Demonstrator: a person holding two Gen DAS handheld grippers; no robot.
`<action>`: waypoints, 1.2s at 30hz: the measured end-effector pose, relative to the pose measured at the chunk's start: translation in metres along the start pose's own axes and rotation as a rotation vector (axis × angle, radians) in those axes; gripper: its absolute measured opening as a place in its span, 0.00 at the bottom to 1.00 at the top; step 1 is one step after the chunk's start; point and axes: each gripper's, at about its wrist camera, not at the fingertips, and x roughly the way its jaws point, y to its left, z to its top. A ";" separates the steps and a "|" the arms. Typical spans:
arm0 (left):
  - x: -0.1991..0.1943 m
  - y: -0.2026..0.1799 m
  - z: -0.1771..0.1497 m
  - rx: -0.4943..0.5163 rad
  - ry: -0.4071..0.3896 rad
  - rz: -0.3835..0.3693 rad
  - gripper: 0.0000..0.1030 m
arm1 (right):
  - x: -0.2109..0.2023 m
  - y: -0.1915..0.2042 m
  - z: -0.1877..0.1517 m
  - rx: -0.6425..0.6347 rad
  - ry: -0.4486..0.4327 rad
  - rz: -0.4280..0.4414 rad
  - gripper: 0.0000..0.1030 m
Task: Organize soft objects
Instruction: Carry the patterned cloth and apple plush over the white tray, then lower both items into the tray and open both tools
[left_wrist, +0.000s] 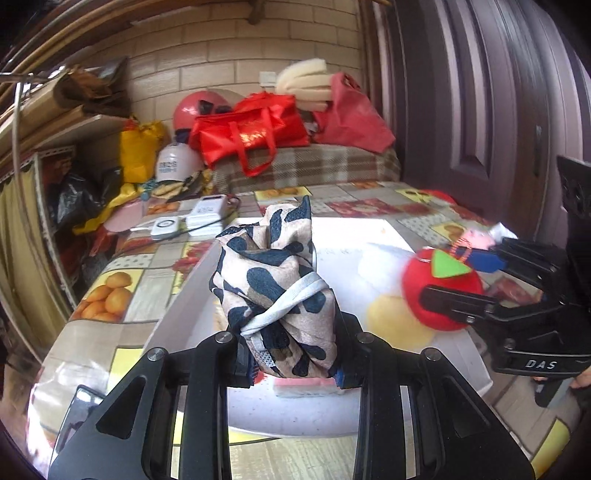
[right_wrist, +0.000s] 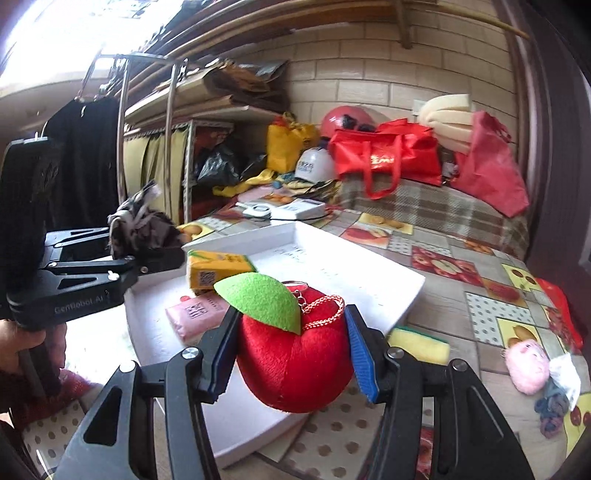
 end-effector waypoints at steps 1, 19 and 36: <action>0.004 -0.001 0.000 0.007 0.017 -0.013 0.27 | 0.004 -0.001 0.001 0.004 0.010 0.006 0.53; 0.030 0.002 0.004 -0.014 0.128 -0.052 0.27 | 0.029 -0.005 0.007 0.045 0.053 0.000 0.53; 0.075 0.035 0.015 -0.198 0.208 -0.036 0.27 | 0.053 -0.019 0.017 0.073 0.069 -0.039 0.53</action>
